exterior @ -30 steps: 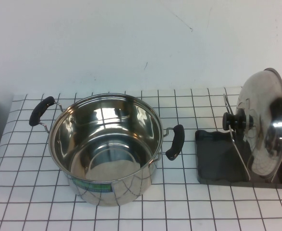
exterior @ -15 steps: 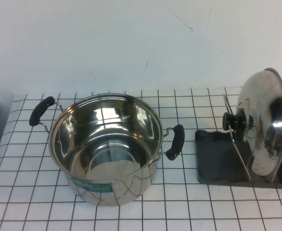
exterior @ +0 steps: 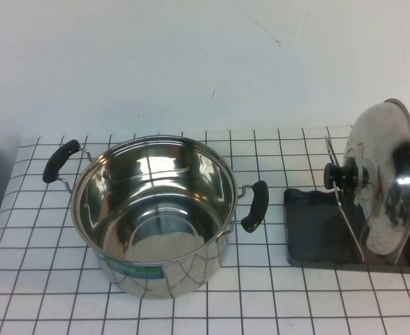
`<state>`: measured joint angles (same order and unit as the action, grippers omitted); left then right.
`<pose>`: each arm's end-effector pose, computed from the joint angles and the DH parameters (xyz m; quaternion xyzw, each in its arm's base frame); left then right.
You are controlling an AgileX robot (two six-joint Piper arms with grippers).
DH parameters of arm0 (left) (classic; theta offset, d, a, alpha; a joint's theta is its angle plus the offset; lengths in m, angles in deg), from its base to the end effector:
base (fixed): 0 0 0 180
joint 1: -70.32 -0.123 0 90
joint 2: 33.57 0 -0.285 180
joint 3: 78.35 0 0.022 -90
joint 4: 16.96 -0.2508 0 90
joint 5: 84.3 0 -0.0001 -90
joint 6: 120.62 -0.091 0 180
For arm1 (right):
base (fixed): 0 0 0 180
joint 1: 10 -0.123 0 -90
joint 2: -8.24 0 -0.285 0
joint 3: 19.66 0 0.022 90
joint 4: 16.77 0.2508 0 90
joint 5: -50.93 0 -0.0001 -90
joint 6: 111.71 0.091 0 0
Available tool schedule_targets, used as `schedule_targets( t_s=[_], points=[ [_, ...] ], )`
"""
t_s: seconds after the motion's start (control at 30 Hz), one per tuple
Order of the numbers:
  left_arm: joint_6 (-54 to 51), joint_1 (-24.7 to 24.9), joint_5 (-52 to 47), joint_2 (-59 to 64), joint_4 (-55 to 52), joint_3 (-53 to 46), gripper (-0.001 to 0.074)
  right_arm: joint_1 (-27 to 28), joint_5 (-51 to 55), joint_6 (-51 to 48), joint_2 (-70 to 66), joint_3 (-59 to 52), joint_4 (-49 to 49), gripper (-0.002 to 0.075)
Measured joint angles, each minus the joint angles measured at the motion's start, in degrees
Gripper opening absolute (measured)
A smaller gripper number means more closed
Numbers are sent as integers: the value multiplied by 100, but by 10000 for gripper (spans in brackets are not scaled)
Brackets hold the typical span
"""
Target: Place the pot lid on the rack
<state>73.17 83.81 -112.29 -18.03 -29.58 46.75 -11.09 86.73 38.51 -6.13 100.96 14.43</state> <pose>0.0450 -0.0012 0.2916 0.0378 0.7527 -0.0535 0.6551 0.0416 0.0284 0.2619 -0.1251 0.7817 0.1087 0.6012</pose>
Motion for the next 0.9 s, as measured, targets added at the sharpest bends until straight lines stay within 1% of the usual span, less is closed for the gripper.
schedule_targets(
  t_s=[0.1,0.17,0.27,0.33,0.47,0.6,0.8,0.9],
  points=[
    [-829,-908,287,-337,778,-260,-1,0,0,0,0,0,13,0],
    [-1273,-1378,653,-529,1314,-537,-1,0,0,0,0,0,22,0],
    [-1543,-1887,1036,-792,1647,-1054,-1,0,0,-9,0,0,32,0],
    [-1580,-2025,1119,-830,1687,-1359,-1,0,0,-9,0,0,35,0],
    [-1318,-1945,1080,-839,1598,-1916,-1,0,35,-9,0,0,45,-1],
    [-922,-1568,1064,-839,1455,-2296,-1,0,95,-9,0,0,45,-1],
    [-593,-1063,985,-839,1419,-2383,-1,0,211,-9,0,0,45,-1],
    [-449,-931,974,-839,1343,-2373,-1,0,237,-9,0,0,45,-1]
  ],
)
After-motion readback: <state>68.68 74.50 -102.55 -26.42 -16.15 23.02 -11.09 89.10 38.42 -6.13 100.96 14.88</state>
